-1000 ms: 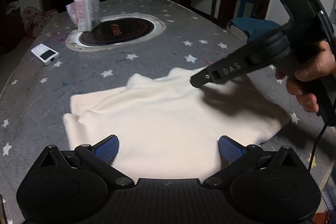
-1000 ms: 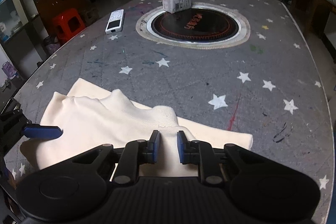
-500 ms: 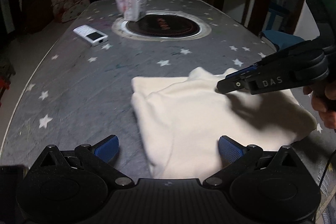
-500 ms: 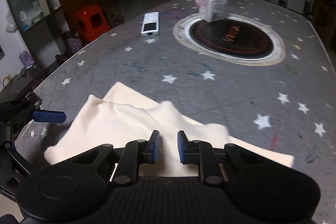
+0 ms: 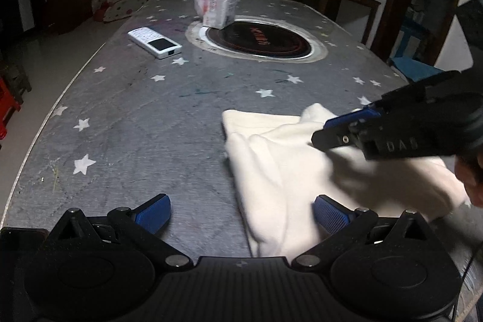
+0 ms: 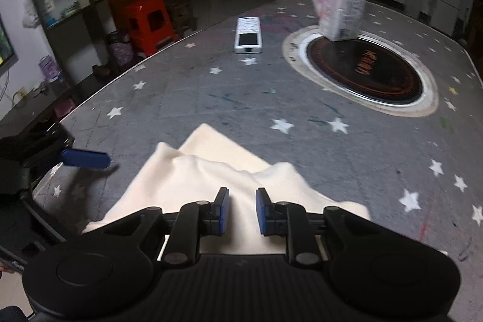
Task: Fold clothes
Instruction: 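Sweep the open right gripper across the folded sweatshirt to flatten it, then grasp the sweatshirt side edge with the right gripper while the left gripper grasps it too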
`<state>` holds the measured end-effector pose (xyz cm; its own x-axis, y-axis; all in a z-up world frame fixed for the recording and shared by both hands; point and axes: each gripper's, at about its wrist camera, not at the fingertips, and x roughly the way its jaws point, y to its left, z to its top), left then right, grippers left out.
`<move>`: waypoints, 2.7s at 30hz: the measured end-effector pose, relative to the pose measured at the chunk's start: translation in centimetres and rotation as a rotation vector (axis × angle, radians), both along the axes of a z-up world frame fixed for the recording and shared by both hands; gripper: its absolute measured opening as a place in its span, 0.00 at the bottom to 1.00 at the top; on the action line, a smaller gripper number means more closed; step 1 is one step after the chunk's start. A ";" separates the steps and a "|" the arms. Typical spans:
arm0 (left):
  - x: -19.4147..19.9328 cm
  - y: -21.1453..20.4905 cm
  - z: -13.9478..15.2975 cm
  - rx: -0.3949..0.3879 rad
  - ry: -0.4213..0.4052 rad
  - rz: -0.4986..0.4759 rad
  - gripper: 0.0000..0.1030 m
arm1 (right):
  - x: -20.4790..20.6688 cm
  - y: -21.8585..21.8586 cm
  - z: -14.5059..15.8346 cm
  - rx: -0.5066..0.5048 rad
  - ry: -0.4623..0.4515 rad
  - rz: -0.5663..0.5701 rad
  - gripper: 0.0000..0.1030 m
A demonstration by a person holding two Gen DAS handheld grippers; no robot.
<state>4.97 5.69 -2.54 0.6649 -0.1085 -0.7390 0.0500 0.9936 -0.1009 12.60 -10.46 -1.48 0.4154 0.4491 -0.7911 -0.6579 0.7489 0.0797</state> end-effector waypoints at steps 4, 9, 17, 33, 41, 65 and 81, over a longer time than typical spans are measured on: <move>0.4 0.4 -0.6 0.008 0.020 0.015 1.00 | -0.1 0.7 -0.1 0.004 0.002 0.013 0.18; 0.2 0.6 -0.5 0.006 0.019 0.019 1.00 | -0.8 0.3 1.0 0.005 -0.012 0.029 0.19; 0.1 0.7 -0.4 0.018 0.015 0.020 1.00 | -5.1 -1.4 2.3 -0.041 -0.043 0.081 0.19; 0.2 0.7 -0.7 0.025 0.023 0.031 1.00 | -10.7 -4.3 2.4 -0.095 -0.109 0.065 0.23; 0.4 0.6 -0.7 0.028 0.023 0.032 1.00 | -11.0 -6.4 1.1 -0.106 -0.085 0.014 0.23; -1.4 -2.7 -0.5 0.085 0.006 -0.054 1.00 | -10.4 -11.0 1.3 -0.095 -0.078 -0.132 0.29; -1.2 -1.5 0.4 0.044 0.039 -0.007 1.00 | -12.6 -6.2 2.6 -0.099 -0.134 0.070 0.42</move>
